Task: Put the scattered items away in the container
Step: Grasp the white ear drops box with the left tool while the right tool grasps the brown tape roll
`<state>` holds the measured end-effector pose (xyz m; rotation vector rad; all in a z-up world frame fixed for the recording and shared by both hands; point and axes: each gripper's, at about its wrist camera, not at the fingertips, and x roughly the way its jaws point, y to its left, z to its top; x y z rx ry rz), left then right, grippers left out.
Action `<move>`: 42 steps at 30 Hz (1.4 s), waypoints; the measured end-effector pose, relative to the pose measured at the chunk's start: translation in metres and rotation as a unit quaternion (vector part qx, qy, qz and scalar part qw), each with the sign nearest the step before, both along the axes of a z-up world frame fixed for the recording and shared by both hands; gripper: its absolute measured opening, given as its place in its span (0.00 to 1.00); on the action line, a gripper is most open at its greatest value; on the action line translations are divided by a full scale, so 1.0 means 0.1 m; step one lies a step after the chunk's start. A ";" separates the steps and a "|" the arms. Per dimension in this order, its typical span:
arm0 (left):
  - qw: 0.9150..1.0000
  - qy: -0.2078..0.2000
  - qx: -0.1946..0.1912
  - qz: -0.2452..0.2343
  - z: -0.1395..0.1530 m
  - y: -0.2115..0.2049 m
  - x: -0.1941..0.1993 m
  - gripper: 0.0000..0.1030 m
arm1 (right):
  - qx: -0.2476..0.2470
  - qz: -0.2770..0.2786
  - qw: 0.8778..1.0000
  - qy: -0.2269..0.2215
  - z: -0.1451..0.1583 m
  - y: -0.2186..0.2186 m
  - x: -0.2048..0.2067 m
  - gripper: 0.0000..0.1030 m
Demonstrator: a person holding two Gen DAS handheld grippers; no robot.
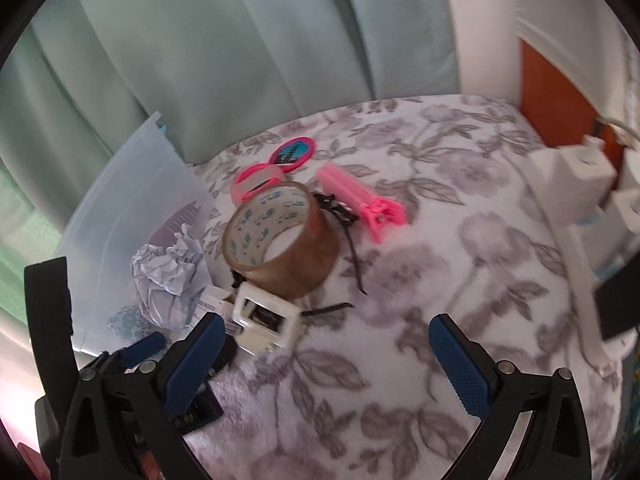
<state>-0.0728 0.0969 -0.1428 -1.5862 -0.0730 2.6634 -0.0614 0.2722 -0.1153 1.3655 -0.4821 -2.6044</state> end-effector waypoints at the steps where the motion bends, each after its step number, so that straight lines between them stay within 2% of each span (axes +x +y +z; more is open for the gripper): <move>1: 1.000 0.000 -0.001 -0.003 0.00 0.00 0.00 0.97 | 0.000 0.006 1.000 -0.001 -0.02 -0.03 -0.05 1.00; 11: 1.000 -0.013 0.008 -0.025 0.01 0.00 0.02 0.89 | 0.027 0.060 0.998 0.004 -0.10 -0.27 -0.41 1.00; 15: 0.999 -0.021 0.008 -0.031 -0.01 0.01 0.04 0.74 | 0.037 0.077 0.996 0.002 -0.16 -0.34 -0.54 1.00; 20: 0.999 -0.025 0.019 -0.014 -0.01 -0.10 0.02 0.73 | 0.053 0.092 0.994 -0.002 -0.26 -0.45 -0.70 1.00; 23: 1.000 -0.017 0.023 0.000 -0.01 -0.17 0.00 0.71 | 0.058 0.094 0.994 -0.003 -0.30 -0.48 -0.76 0.99; 28: 1.000 -0.021 0.020 -0.004 -0.09 -0.16 -0.07 0.69 | 0.064 0.093 0.994 0.000 -0.32 -0.51 -0.83 0.95; 30: 0.999 -0.027 0.019 -0.005 -0.15 -0.15 -0.11 0.68 | 0.062 0.095 0.994 -0.002 -0.33 -0.53 -0.85 0.90; 33: 0.999 -0.029 0.015 -0.008 -0.21 -0.13 -0.15 0.67 | 0.073 0.092 0.993 -0.003 -0.36 -0.58 -0.87 0.90; 35: 1.000 -0.024 0.008 -0.011 -0.21 -0.11 -0.15 0.63 | 0.075 0.090 0.993 -0.003 -0.38 -0.58 -0.89 0.90; 37: 1.000 -0.018 0.002 -0.014 -0.21 -0.09 -0.15 0.53 | 0.073 0.089 0.993 -0.004 -0.39 -0.58 -0.90 0.89; 42: 1.000 -0.014 0.004 -0.014 -0.17 -0.10 -0.12 0.49 | 0.046 0.070 0.996 -0.012 -0.35 -0.50 -0.88 0.89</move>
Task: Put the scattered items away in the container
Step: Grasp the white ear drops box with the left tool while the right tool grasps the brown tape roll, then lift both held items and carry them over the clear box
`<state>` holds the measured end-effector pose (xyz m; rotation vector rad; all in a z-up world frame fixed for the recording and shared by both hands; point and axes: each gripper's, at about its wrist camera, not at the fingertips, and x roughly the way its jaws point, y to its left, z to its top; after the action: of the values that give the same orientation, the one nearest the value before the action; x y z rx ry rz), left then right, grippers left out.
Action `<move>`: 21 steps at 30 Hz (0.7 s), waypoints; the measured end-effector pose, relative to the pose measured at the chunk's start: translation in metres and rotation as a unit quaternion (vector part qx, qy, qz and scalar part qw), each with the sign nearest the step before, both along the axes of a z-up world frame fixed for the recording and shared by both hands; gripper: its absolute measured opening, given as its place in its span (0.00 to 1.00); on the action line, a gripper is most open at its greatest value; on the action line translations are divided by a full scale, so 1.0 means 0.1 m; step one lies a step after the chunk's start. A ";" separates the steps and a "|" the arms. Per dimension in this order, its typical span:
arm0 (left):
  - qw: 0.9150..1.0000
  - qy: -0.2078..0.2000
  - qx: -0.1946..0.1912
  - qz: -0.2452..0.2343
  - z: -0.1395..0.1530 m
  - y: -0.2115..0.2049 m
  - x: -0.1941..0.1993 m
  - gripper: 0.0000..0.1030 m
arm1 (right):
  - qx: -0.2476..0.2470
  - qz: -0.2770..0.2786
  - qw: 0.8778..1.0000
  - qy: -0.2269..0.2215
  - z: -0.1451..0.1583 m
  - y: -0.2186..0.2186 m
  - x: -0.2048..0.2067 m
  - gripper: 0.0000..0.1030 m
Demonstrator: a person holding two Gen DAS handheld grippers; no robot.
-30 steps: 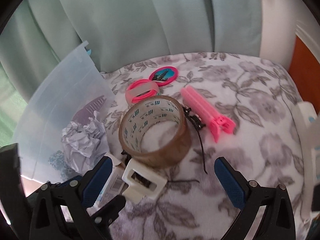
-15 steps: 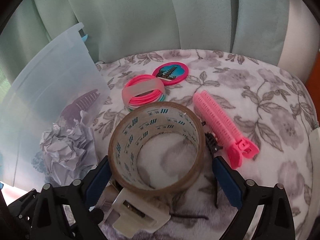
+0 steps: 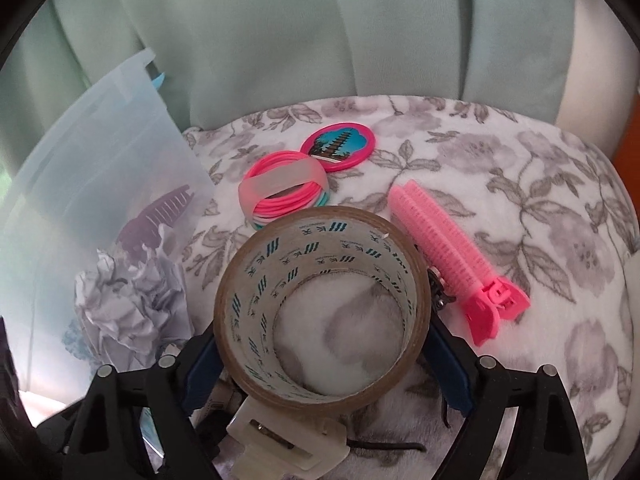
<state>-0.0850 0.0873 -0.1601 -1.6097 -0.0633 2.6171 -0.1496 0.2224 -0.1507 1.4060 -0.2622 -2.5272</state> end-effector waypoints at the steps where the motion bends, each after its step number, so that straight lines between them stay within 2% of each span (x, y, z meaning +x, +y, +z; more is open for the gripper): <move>1: 1.000 0.000 0.001 0.001 0.01 0.00 0.00 0.48 | -0.009 -0.007 1.000 -0.004 0.01 0.03 0.01 0.89; 12: 0.999 0.033 0.002 -0.015 0.34 0.18 0.20 0.48 | -0.044 -0.055 0.997 0.004 0.40 0.39 0.36 0.88; 21: 0.998 0.063 -0.004 -0.007 0.63 0.29 0.32 0.48 | -0.050 -0.052 0.997 0.019 0.68 0.57 0.63 0.88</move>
<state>-0.0530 0.1160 -0.0973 -1.4376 -0.0349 2.7037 -0.0863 0.2794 -0.0831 1.3386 -0.4598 -2.5811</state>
